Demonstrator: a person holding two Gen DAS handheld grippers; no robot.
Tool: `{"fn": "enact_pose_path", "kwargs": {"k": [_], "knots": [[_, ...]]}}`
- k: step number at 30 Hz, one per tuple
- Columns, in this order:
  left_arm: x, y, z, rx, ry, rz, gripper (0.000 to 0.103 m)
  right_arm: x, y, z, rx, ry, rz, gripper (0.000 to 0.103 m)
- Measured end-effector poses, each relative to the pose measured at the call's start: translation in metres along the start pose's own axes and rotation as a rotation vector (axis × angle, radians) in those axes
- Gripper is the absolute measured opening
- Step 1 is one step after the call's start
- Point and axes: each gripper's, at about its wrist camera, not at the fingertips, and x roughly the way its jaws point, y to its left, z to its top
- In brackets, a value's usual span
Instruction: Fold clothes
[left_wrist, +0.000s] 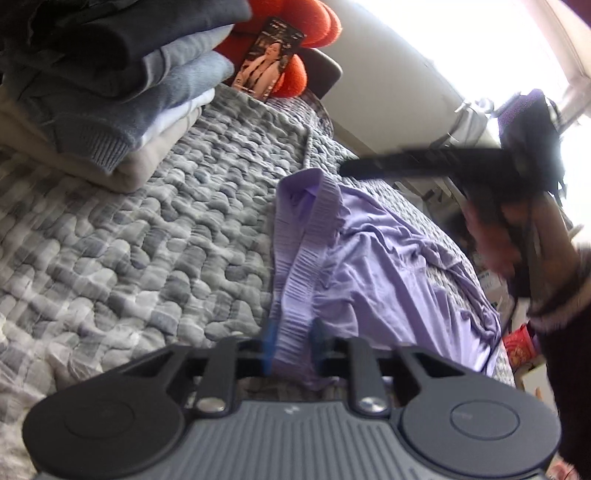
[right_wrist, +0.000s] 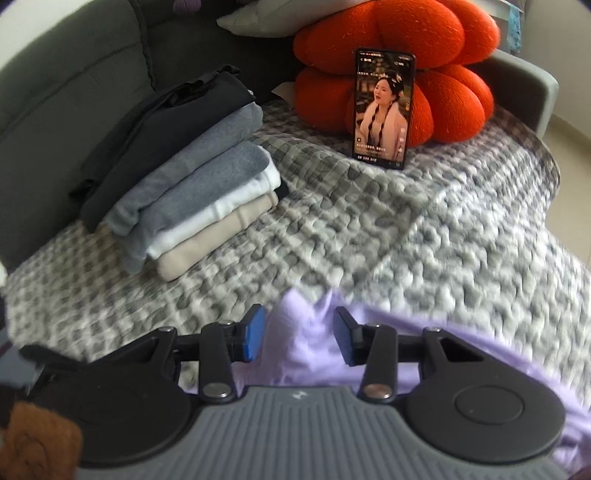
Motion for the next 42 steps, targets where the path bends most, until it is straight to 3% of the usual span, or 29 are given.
{"fn": "enact_pose_path", "kwargs": {"k": [9,12,15,20,24,28,33,42], "knots": [[-0.004,0.002,-0.004,0.043,-0.019,-0.069,0.008,0.049,0.029,0.024,-0.12,0.153,-0.138,0.039],[0.0,0.003,-0.005,0.051,-0.012,-0.061,0.011,0.059,0.036,0.022,-0.154,0.195,-0.194,0.03],[0.006,0.004,-0.006,0.055,-0.004,-0.041,0.011,0.064,0.04,0.019,-0.178,0.207,-0.234,0.014],[0.0,-0.003,-0.006,0.1,-0.07,-0.001,0.002,0.062,0.045,0.02,-0.195,0.114,-0.316,0.002],[-0.008,0.003,0.001,0.089,-0.129,0.028,0.002,0.06,0.056,0.031,-0.228,0.015,-0.384,0.002],[-0.012,0.012,0.009,0.073,-0.167,0.063,0.002,0.073,0.061,0.044,-0.242,-0.021,-0.409,0.001],[-0.015,0.018,0.012,0.078,-0.163,0.063,0.002,0.096,0.064,0.05,-0.233,-0.023,-0.416,0.001],[-0.003,0.027,0.011,0.081,-0.088,0.092,0.003,0.12,0.058,0.039,-0.156,-0.025,-0.375,0.002]]}}
